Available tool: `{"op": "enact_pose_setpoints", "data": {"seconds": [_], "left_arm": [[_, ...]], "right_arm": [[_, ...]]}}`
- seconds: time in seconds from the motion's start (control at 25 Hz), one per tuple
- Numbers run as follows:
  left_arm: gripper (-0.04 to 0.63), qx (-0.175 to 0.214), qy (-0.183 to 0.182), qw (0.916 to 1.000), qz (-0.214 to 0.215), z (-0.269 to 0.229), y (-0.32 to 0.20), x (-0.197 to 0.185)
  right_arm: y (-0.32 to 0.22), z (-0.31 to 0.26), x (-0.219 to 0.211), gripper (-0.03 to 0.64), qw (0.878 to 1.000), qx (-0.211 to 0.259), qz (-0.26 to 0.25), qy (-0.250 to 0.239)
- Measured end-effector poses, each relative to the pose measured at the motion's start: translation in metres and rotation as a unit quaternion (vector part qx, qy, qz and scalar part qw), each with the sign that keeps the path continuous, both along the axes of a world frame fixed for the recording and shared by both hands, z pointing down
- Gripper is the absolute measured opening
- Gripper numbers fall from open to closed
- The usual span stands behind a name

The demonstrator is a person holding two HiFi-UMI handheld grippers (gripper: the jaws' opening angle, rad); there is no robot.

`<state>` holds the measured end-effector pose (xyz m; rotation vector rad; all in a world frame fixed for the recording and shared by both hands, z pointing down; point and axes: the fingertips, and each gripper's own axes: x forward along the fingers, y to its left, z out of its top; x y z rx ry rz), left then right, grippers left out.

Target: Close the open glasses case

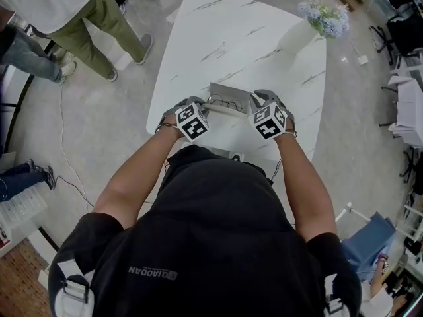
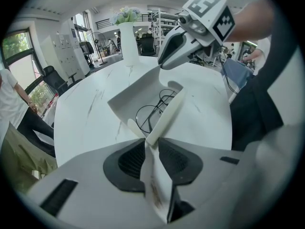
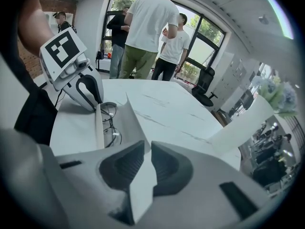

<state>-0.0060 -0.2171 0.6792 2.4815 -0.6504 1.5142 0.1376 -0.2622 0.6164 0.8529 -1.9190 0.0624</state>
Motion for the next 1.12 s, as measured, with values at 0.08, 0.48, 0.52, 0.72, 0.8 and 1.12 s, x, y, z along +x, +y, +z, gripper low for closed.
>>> {"op": "enact_pose_setpoints", "data": {"seconds": [0.08,0.48,0.52,0.72,0.8,1.12], "left_arm": [[0.094,0.001,0.000,1.0000,0.000,-0.0001,0.0003,-0.0004],[0.094,0.003,0.002,1.0000,0.003,0.0023,-0.0007,-0.0003],[0.094,0.002,0.002,1.0000,0.004,0.0022,-0.0002,-0.0001],[0.092,0.000,0.008,1.0000,-0.002,0.0013,0.0002,0.0004],[0.092,0.002,0.009,1.0000,-0.004,0.0019,-0.0008,0.0003],[0.089,-0.005,0.020,0.9997,-0.012,0.0012,0.0020,0.0004]], "right_arm": [[0.0001,-0.0001,0.0000,0.046,1.000,-0.001,0.001,0.000],[-0.0016,-0.0007,0.0017,0.025,0.999,-0.008,0.023,-0.023],[-0.0014,-0.0005,0.0017,0.025,0.999,-0.009,0.024,-0.024],[0.0006,-0.0012,0.0023,0.025,0.998,-0.015,0.036,-0.039],[0.0012,-0.0013,0.0026,0.025,0.998,-0.018,0.045,-0.048],[0.0045,-0.0020,0.0032,0.026,0.996,-0.018,0.057,-0.060]]}}
